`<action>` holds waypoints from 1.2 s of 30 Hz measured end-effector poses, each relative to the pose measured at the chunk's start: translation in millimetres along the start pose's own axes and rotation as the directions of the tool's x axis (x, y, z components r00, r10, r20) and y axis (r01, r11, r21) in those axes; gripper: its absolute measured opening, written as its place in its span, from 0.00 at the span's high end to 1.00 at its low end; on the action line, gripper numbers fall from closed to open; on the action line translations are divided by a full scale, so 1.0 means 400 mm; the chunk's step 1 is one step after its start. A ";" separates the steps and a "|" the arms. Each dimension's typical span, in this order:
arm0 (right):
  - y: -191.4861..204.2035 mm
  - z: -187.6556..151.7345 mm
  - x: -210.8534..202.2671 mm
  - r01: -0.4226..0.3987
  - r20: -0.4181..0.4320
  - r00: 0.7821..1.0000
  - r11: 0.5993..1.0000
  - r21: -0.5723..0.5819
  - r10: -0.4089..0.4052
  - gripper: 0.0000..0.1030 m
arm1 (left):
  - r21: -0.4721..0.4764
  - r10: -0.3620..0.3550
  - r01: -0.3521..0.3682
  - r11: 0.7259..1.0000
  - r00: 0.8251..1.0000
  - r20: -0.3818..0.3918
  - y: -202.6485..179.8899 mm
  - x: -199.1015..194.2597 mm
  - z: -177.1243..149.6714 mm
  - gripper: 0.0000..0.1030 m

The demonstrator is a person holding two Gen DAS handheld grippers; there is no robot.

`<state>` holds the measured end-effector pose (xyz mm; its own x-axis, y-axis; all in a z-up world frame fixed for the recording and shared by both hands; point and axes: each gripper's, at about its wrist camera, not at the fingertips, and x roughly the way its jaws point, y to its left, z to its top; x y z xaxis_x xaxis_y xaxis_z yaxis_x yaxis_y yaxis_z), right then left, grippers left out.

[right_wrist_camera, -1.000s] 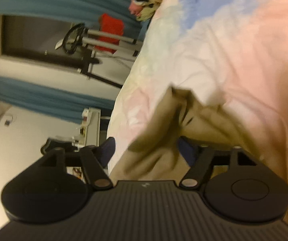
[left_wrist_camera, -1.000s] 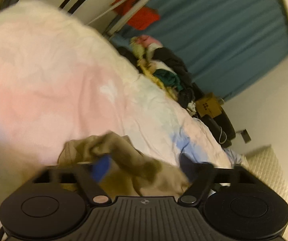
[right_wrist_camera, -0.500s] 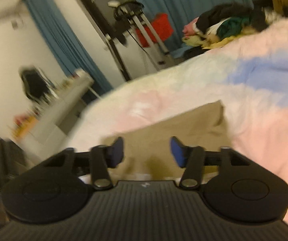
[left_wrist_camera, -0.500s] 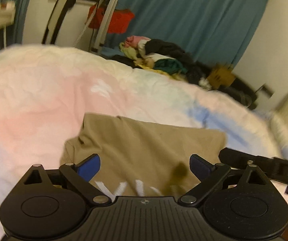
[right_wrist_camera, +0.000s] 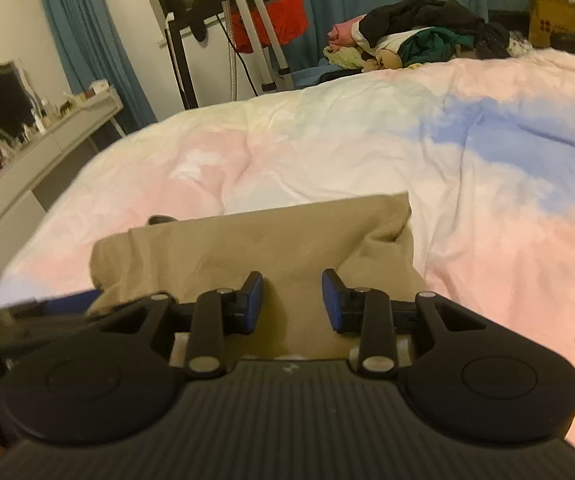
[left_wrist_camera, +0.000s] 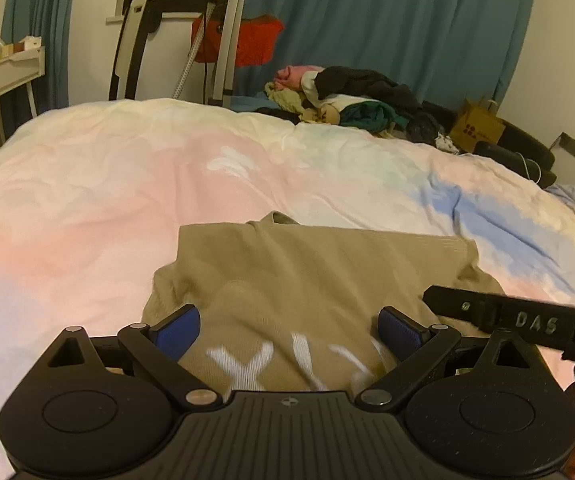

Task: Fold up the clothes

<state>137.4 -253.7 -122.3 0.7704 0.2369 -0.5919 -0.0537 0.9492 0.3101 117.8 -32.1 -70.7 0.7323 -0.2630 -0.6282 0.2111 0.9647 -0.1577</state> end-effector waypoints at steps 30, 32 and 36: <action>-0.150 -0.229 -0.177 -0.156 -0.028 0.951 0.559 0.815 0.307 0.21 | -0.479 -0.408 0.378 0.792 0.912 0.044 0.062 -0.248 -0.105 0.04; -0.163 -0.234 -0.182 -0.113 -0.004 0.978 0.547 0.829 0.208 0.27 | -0.502 -0.454 0.412 0.760 0.890 0.044 0.050 -0.225 -0.118 0.04; -0.182 -0.236 -0.169 -0.065 0.017 0.995 0.521 0.851 0.096 0.68 | -0.608 -0.557 0.471 0.639 0.829 0.056 0.048 -0.161 -0.146 0.04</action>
<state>29.1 -319.3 -175.2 0.7724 0.3232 -0.5467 0.4630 0.3028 0.8330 37.1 4.4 -77.8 0.5258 -0.7560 -0.3898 0.0862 0.5032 -0.8598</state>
